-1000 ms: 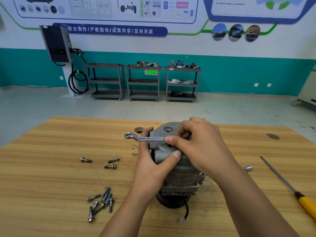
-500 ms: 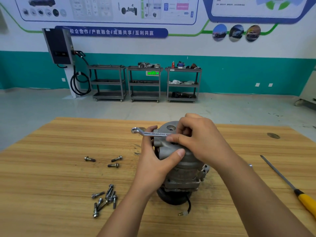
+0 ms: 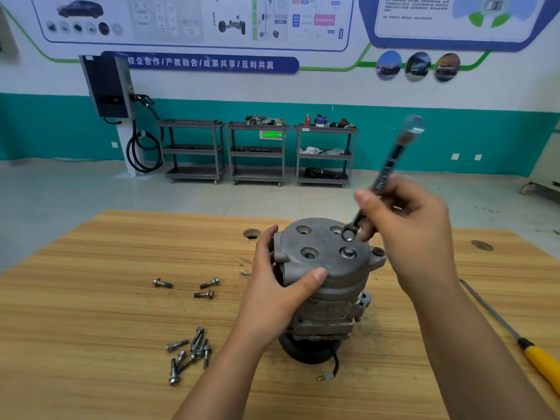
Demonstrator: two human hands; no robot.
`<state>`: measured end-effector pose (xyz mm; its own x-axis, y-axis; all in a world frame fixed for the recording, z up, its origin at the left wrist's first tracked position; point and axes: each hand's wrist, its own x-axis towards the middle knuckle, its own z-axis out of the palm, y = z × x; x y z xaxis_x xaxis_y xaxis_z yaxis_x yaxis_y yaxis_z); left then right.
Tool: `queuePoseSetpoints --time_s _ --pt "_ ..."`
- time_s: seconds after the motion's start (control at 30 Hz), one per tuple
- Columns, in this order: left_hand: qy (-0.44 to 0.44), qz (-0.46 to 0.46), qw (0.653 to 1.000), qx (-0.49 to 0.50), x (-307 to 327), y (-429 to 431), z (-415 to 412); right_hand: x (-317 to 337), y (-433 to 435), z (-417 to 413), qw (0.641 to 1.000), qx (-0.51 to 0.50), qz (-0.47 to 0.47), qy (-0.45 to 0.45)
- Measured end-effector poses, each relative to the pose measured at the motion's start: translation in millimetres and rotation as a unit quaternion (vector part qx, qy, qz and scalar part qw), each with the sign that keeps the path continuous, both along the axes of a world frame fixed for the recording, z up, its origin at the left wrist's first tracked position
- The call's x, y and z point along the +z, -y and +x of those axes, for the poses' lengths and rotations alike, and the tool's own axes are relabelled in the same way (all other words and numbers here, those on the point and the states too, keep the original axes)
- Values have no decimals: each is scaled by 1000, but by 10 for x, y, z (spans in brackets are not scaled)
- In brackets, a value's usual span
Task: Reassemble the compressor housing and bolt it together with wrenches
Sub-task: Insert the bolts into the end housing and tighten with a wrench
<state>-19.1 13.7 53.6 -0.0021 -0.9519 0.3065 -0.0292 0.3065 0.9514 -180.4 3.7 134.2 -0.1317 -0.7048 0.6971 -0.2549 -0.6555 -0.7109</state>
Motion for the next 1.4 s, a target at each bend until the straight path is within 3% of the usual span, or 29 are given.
queuePoseSetpoints --time_s 0.1,0.27,0.33,0.4,0.47,0.53,0.63,0.97,1.07,1.2,1.3,1.4 --pt "17 15 1000 15 -4 8 -10 -197 -22 -103 995 16 -14 101" --pt "7 9 1000 25 30 -33 -20 -589 -65 -114 999 32 -1 -9" --pt "42 -37 993 107 7 -40 36 -676 -70 -97 998 44 2 -38" --pt "125 -76 959 241 -25 48 248 -717 -64 -93 998 53 4 -36" --pt "279 -30 907 314 -78 248 585 -732 -51 -100 998 59 10 -28" --pt "442 64 844 296 -206 487 897 -739 -36 -101 998 61 11 -18" --pt "580 141 768 232 -451 717 1093 -759 -17 -84 998 64 10 -6" --pt "642 156 728 181 -688 838 1141 -787 -39 -16 998 61 21 9" --pt "589 124 770 209 -451 746 1018 -773 -45 -8 998 67 10 11" --pt "362 -76 884 285 227 479 634 -767 -28 -9 997 74 -7 25" --pt "192 -131 954 190 655 283 291 -778 -14 -16 997 72 -12 30" --pt "136 -86 985 56 831 285 35 -783 -5 -26 997 66 -8 32"
